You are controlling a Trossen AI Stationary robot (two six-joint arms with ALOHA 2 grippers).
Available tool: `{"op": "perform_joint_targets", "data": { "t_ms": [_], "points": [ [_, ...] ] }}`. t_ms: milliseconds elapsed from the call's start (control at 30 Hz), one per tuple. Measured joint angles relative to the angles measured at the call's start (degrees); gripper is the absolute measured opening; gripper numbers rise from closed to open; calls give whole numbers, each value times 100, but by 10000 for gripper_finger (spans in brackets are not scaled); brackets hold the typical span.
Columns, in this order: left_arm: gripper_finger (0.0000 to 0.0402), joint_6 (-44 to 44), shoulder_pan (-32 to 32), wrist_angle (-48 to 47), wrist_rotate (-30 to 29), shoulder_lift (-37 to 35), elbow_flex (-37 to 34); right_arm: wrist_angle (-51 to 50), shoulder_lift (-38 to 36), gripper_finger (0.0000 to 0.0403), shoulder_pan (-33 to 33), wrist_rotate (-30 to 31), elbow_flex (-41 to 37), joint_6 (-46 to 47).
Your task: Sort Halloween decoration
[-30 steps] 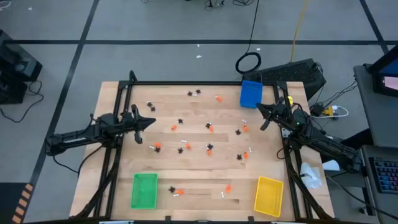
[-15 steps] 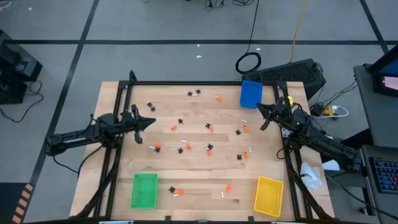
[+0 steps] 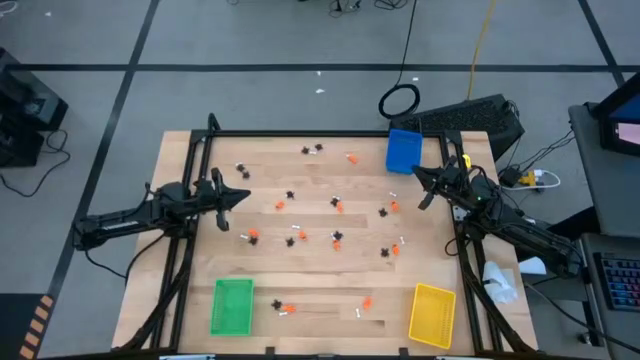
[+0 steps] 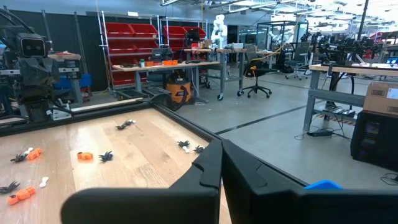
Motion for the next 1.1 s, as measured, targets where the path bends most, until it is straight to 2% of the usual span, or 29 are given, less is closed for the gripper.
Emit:
{"op": "perform_joint_targets", "data": {
  "t_ms": [567, 800, 967, 1100],
  "points": [
    [0, 0, 1, 0, 0, 0, 1, 121, 0, 0, 2, 13, 0, -1],
    [0, 0, 0, -1, -1, 0, 1, 457, 4, 0, 2, -29, 13, 175],
    [0, 0, 2, 0, 0, 2, 2, 273, 129, 0, 2, -427, 258, 266],
    [0, 0, 1, 0, -1, 0, 1, 173, 447, 0, 2, -414, 631, 361]
  ]
}}
